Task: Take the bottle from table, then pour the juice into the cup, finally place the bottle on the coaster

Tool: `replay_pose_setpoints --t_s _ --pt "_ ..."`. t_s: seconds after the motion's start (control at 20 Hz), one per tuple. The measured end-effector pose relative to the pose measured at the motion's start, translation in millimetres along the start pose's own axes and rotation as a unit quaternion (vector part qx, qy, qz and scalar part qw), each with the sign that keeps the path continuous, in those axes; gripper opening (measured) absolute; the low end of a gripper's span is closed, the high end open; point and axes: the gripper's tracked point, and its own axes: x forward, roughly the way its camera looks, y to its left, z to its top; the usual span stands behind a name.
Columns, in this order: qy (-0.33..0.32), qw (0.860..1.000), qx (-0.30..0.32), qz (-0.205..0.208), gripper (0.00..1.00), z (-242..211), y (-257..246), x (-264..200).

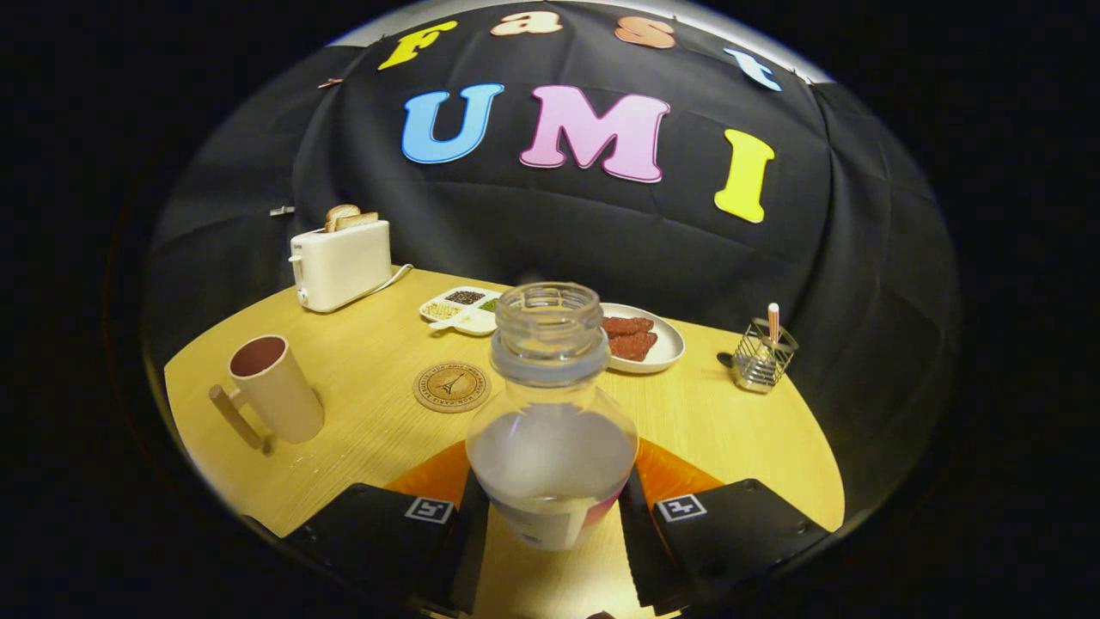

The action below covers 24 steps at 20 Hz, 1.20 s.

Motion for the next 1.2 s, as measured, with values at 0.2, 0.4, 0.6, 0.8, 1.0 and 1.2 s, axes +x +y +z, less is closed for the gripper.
replay_pose_setpoints --t_s 0.2,0.4,0.6,0.8,1.0,1.2 --pt "-0.013 0.998 -0.057 0.001 0.70 28.5 11.2 -4.5" --pt "-0.002 0.991 -0.132 -0.008 0.70 41.6 22.9 -5.4" --pt "-0.011 0.983 -0.179 -0.023 0.70 61.5 36.1 -7.4" --pt "-0.019 0.965 -0.259 -0.044 0.70 74.4 51.3 -4.4" --pt "-0.035 0.941 -0.332 -0.061 0.70 86.4 67.9 -2.9" --pt "-0.049 0.908 -0.413 -0.053 0.70 89.0 92.3 4.1"
